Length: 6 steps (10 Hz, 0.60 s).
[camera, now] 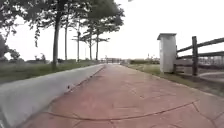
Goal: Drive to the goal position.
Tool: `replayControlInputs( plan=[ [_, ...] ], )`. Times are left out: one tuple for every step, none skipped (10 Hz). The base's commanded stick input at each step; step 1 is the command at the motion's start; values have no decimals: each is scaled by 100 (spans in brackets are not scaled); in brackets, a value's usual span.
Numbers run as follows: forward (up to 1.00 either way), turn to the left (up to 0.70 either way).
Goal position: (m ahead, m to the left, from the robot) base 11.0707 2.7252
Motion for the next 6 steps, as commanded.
replayControlInputs(
  plan=[
    [98,-31],
    [97,-31],
    [98,-31],
    [98,-25],
    [98,-11],
    [98,0]
  ],
)
